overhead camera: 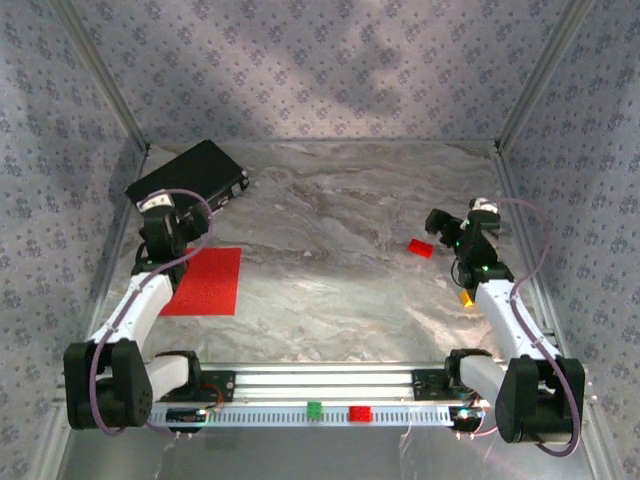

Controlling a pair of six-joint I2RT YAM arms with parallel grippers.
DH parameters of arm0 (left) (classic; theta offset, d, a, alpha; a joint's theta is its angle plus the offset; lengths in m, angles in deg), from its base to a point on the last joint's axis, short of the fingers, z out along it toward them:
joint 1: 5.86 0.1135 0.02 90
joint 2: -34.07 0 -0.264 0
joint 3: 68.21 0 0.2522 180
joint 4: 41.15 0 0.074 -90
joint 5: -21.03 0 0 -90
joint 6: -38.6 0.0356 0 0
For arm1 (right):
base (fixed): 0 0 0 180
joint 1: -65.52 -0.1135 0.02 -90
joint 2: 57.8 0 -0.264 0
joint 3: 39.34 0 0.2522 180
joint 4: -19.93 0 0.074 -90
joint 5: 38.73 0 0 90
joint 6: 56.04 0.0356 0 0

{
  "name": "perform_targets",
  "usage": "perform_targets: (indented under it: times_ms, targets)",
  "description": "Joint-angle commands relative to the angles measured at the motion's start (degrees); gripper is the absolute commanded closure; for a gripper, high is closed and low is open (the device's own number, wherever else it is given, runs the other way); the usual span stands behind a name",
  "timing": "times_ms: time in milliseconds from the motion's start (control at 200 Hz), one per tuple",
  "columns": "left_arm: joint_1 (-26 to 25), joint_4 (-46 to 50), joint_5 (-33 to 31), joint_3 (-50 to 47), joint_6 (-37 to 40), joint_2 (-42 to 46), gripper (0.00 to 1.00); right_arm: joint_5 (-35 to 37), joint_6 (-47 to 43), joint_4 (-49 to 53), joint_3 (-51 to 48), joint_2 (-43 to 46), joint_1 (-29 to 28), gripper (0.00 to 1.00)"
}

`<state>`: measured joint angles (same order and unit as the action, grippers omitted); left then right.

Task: Fold a paper plane with a square sheet of paper (pick it up from the middle)
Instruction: Move the square sheet of paper to the center of the table.

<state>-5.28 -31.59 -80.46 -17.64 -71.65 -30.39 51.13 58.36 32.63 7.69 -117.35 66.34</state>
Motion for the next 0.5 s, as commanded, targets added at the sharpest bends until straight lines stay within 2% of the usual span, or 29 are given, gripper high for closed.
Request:
perform_targets:
  times_ms: [0, 80, 290, 495]
  targets:
    - [0.46, 16.43, 6.13, 3.86, -5.38, 0.12, 0.00, -13.53, 10.34, 3.95, -3.33, 1.77, -1.15, 0.01]
    - [0.47, 19.73, 8.91, 5.06, -6.06, -0.69, 0.00, -15.88, 12.16, 0.83, -6.44, 3.12, -4.24, 0.01]
    - [0.45, 22.96, 12.14, 3.91, -6.91, -0.62, 0.00, -11.64, 13.63, 3.59, -8.87, 4.67, -13.10, 0.01]
    - [0.41, 25.26, 13.87, 3.61, -8.97, -3.48, 0.00, -9.65, 13.68, 7.44, -7.72, 4.84, -16.69, 0.01]
